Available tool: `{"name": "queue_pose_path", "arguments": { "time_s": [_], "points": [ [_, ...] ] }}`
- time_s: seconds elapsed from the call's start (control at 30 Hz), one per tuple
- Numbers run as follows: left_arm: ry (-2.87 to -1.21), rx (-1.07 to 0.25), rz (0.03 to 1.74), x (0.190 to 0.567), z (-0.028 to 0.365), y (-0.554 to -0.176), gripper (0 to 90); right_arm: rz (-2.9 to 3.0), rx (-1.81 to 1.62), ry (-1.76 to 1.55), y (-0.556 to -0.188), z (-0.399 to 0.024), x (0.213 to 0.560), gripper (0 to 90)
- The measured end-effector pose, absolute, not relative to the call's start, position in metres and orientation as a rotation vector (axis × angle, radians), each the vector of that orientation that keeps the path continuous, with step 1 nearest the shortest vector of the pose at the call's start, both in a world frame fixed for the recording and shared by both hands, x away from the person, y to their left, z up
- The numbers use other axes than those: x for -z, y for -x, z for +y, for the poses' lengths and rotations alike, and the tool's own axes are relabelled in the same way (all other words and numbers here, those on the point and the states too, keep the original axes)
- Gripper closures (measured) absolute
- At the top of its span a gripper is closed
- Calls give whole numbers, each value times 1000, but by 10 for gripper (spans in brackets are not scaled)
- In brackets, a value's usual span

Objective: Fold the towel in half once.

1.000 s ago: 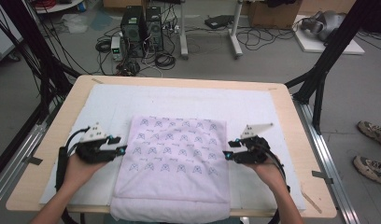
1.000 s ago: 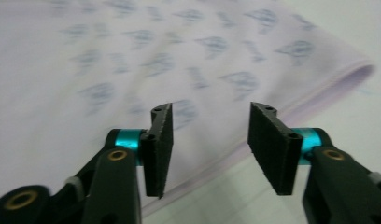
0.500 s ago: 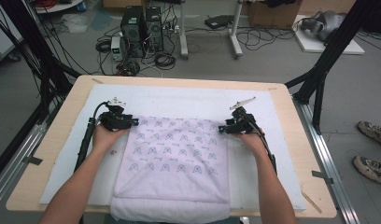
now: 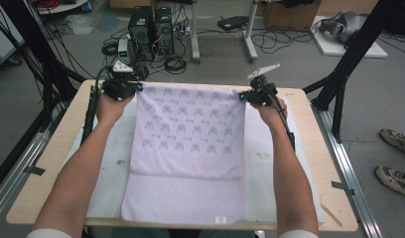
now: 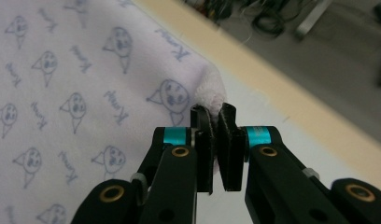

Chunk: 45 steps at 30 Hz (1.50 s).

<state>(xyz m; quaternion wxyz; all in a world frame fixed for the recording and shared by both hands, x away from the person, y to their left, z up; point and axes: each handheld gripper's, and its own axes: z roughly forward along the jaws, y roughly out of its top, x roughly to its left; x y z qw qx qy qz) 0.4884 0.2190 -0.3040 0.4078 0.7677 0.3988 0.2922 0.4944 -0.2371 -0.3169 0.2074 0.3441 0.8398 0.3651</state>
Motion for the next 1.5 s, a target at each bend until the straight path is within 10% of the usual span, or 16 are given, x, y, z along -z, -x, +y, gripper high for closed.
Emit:
{"name": "queue_pose_path", "arguments": {
  "time_s": [0.07, 0.17, 0.93, 1.23, 1.37, 1.5],
  "points": [
    [-1936, -764, 1042, 300, 220, -491, 670, 2276, -1049, -1009, -503, -238, 304, 600],
    [-1978, -726, 1059, 313, 226, -490, 606, 2334, -1041, -1050, -507, -236, 313, 539],
    [-2084, -402, 812, 420, 241, -347, 506, 2600, -1147, -805, -362, -227, 410, 541],
    [-2161, -315, 753, 444, 239, -329, 628, 2685, -1098, -753, -341, -222, 438, 619],
    [-2166, -327, 718, 444, 236, -330, 843, 2654, -1161, -739, -338, -225, 443, 845],
    [-2157, -329, 737, 440, 237, -331, 877, 2663, -1148, -729, -339, -225, 439, 878]
  ]
}}
